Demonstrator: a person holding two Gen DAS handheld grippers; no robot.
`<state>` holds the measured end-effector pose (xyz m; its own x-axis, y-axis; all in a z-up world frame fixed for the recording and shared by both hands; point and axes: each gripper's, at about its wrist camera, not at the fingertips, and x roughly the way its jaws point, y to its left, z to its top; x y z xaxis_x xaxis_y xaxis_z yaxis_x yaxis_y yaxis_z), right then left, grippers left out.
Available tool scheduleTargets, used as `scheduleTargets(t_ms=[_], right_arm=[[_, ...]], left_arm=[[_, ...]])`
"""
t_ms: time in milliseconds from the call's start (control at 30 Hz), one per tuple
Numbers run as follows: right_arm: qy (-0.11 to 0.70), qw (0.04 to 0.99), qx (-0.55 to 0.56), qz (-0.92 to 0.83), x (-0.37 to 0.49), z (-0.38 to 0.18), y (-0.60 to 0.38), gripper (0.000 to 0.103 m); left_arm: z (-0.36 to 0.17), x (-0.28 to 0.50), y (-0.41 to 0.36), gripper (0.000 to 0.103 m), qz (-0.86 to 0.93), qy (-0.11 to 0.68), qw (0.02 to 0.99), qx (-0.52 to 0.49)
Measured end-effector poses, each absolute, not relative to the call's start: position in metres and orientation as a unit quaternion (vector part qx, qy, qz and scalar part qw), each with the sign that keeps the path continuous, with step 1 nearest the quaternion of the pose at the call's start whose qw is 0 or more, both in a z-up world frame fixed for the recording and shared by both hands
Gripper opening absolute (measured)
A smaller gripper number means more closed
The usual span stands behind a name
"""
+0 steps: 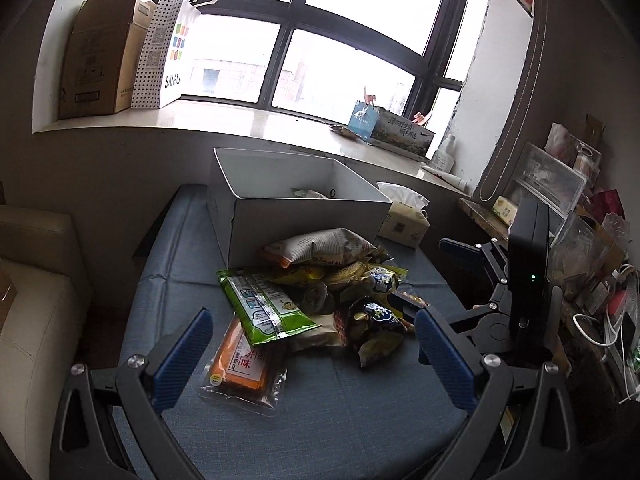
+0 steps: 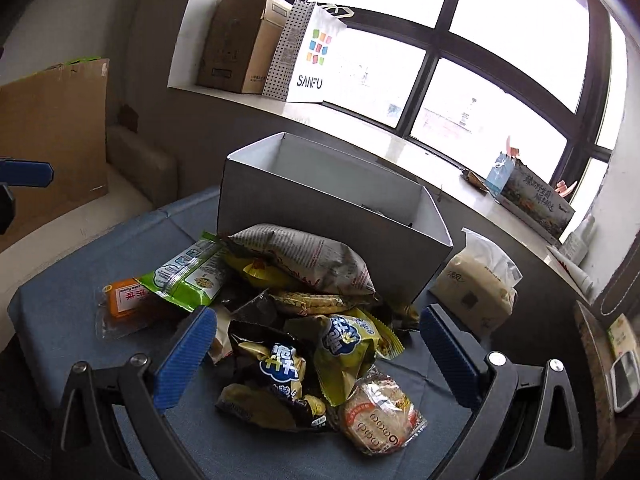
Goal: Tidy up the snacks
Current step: 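Return both tools to the snack pile, then grasp the newspaper-print snack bag with the right tool while the left tool grasps the green biscuit pack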
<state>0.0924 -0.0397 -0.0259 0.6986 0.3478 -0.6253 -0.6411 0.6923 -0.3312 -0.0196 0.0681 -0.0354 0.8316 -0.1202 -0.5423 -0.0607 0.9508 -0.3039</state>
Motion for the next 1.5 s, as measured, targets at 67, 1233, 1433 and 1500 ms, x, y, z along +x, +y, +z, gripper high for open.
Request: scheduleTargets(t_ms=[67, 1233, 1433, 1500], right_arm=[[0.265, 0.875, -0.302, 0.271, 0.103, -0.029, -0.025, 0.103], [0.311, 0.879, -0.131, 0.337, 0.160, -0.001, -0.051, 0.048], [0.295, 0.897, -0.017, 0.328, 0.122, 0.021, -0.117, 0.048], [0.286, 0.903, 0.004, 0.321, 0.108, 0.023, -0.134, 0.048]], left_arm=[[-0.036, -0.022, 0.073, 0.103, -0.015, 0.288, 0.944, -0.160], [-0.074, -0.002, 0.090, 0.103, -0.011, 0.338, 0.921, -0.194], [-0.090, 0.031, 0.088, 0.103, -0.012, 0.373, 0.906, -0.201], [-0.096, 0.049, 0.085, 0.103, -0.010, 0.387, 0.900, -0.201]])
